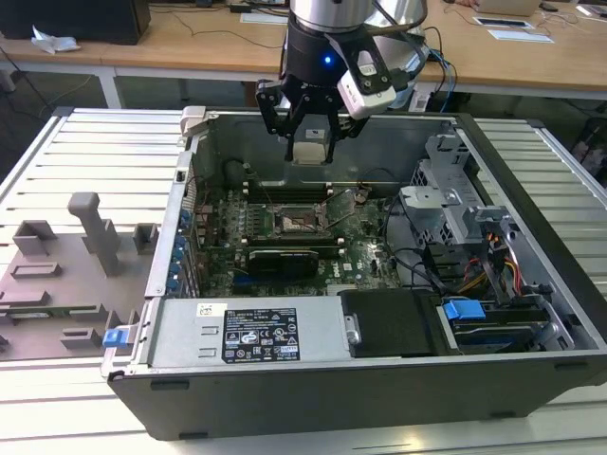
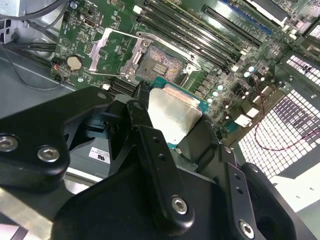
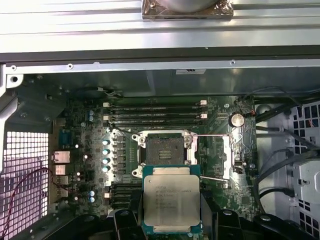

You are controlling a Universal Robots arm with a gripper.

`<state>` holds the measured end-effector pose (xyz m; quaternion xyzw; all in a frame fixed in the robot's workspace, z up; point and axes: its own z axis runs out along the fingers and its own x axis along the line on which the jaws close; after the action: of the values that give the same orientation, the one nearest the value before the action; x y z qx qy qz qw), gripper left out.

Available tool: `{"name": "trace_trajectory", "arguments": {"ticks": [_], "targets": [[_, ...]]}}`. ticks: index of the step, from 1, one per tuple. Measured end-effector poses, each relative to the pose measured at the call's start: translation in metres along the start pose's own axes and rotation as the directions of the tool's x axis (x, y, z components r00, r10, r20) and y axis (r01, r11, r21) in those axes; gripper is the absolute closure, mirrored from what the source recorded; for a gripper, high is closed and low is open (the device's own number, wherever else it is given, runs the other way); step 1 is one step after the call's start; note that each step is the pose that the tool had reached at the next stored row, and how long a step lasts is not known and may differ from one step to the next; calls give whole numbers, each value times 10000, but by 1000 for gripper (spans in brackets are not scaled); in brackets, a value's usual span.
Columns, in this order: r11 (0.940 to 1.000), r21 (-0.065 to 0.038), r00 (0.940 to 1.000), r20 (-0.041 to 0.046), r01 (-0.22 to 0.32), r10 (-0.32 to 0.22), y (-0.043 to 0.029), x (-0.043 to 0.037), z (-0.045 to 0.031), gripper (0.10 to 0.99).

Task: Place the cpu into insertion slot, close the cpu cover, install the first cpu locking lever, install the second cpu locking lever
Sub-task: 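Place the cpu into insertion slot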

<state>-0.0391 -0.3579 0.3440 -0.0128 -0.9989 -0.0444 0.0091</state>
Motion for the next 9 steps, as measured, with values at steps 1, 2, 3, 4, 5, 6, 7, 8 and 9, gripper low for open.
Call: {"name": "trace_trajectory", "arguments": {"ticks": [1, 2, 3, 4, 5, 6, 7, 8, 9], "targets": [[10000, 0, 10000, 0, 0, 0, -1, 0, 7, 545], [10000, 1, 10000, 0, 0, 0, -1, 0, 14, 545], [10000, 0, 10000, 0, 0, 0, -2, -1, 26, 545], [10000, 1, 10000, -1, 0, 0, -4, -1, 39, 545], [10000, 1, 10000, 0, 0, 0, -5, -1, 56, 545], [10000, 0, 10000, 0, 0, 0, -6, -1, 64, 545], [10000, 0, 10000, 0, 0, 0, -6, -1, 70, 545], [10000, 1, 10000, -1, 0, 0, -7, -1, 81, 545], [10000, 1, 10000, -1, 0, 0, -8, -2, 86, 545]]}}
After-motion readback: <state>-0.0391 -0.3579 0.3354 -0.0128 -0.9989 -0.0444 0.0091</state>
